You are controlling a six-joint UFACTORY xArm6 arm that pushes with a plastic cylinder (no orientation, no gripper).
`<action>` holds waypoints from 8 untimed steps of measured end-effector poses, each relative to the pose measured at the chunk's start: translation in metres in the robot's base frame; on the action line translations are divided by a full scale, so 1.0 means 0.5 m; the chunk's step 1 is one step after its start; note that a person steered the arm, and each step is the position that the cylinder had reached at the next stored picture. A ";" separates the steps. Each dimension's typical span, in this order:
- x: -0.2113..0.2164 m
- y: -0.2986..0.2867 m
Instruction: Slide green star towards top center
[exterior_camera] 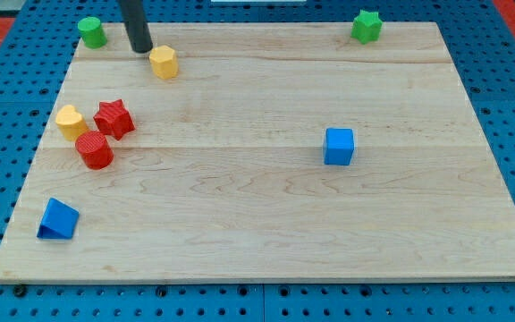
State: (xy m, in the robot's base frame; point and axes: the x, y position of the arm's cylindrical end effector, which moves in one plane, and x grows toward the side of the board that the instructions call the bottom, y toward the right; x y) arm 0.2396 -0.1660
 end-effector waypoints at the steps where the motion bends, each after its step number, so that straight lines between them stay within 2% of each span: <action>1: 0.075 0.099; 2: 0.182 -0.013; 3: 0.233 -0.046; 4: 0.222 0.143; 5: 0.239 0.414; 6: 0.188 0.668; 7: 0.027 0.914; 8: -0.097 0.953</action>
State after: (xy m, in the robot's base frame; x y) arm 0.1912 0.3104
